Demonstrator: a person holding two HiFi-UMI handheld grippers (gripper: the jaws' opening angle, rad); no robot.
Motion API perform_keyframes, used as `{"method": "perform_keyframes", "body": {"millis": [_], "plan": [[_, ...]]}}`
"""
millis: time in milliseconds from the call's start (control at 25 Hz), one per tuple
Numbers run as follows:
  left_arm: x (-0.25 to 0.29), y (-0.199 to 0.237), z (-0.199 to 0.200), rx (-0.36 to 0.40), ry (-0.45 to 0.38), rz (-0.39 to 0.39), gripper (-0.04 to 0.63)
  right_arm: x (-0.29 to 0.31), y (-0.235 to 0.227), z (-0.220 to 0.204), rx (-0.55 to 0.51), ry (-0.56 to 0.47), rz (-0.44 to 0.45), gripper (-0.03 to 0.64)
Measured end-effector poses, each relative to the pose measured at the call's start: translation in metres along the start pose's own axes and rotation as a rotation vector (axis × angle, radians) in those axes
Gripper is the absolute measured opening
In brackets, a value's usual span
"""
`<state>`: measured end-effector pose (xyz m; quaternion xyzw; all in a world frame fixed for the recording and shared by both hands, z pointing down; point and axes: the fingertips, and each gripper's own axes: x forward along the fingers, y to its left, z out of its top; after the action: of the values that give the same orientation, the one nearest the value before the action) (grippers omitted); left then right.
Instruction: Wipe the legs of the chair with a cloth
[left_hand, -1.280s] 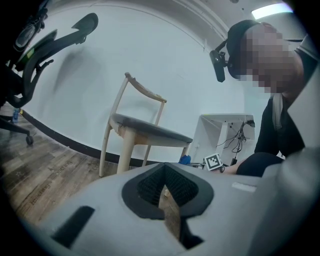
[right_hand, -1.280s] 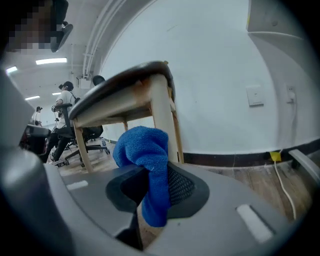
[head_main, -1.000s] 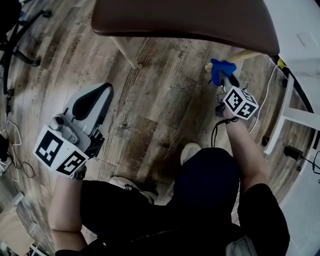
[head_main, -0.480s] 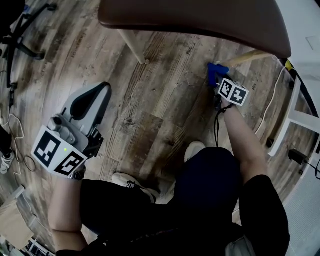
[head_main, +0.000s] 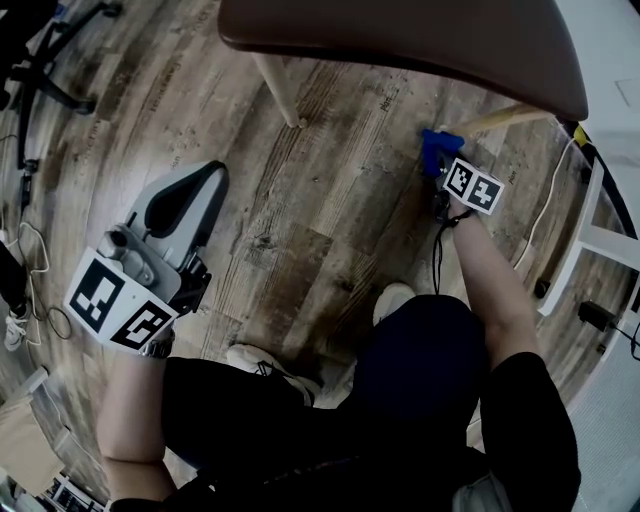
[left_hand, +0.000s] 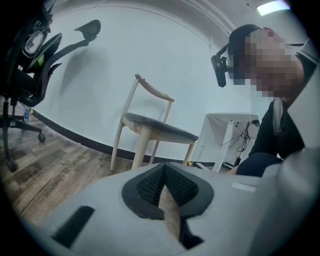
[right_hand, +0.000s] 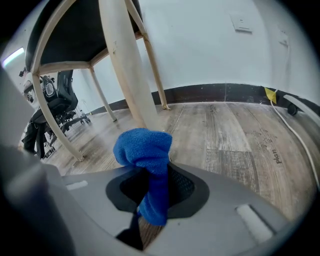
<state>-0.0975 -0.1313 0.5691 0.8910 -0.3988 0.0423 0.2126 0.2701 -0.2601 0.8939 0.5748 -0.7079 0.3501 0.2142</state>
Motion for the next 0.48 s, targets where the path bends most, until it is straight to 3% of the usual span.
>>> {"method": "perform_keyframes", "body": {"millis": [480], "plan": [[-0.006,-0.005,0.006,0.001,-0.027,-0.016,0.005,-0.091,0.027,0.081,-0.019,-0.201,0.082,0.091]]}}
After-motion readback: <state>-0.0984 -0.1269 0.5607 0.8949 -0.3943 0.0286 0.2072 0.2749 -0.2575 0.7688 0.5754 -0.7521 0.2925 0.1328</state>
